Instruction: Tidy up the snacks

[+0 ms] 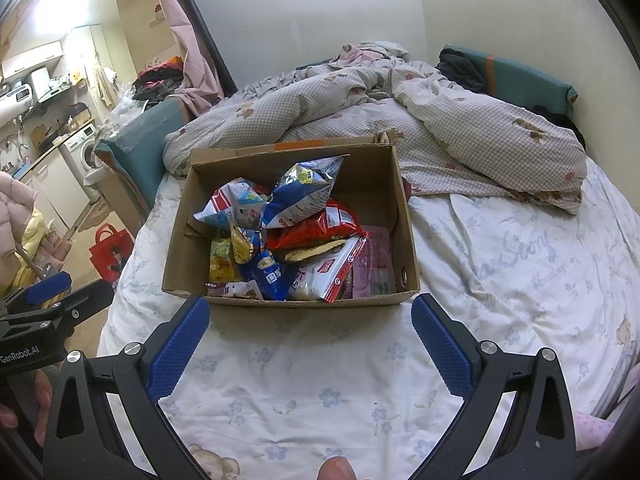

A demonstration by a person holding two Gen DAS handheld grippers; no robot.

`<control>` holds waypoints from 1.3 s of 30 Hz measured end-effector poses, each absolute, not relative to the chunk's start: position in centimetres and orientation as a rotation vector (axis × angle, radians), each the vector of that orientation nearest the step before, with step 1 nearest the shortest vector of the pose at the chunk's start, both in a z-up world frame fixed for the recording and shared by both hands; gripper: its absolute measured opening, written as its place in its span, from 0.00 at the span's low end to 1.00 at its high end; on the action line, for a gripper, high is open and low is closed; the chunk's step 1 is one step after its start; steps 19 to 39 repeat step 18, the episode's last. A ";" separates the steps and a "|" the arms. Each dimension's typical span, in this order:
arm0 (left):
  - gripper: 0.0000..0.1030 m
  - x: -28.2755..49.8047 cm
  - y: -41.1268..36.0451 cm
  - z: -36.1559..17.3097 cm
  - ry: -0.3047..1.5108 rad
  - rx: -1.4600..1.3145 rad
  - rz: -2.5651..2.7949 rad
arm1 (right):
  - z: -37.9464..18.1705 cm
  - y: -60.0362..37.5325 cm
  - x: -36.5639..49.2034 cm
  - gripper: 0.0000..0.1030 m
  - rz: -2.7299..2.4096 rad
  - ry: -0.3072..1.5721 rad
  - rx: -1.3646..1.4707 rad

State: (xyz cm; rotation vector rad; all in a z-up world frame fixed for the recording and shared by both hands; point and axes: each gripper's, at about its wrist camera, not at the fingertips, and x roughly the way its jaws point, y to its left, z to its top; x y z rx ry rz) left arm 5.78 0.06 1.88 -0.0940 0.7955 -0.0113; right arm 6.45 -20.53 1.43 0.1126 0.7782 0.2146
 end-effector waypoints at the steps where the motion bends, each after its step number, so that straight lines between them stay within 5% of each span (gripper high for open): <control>1: 1.00 5.8 0.0 1.9 0.796 -0.094 -0.010 | 1.4 -20.6 6.5 1.00 0.215 0.779 0.112; 39: 1.00 5.4 -0.2 1.0 0.817 -0.098 -0.013 | 1.6 -20.6 6.4 1.00 0.217 0.775 0.102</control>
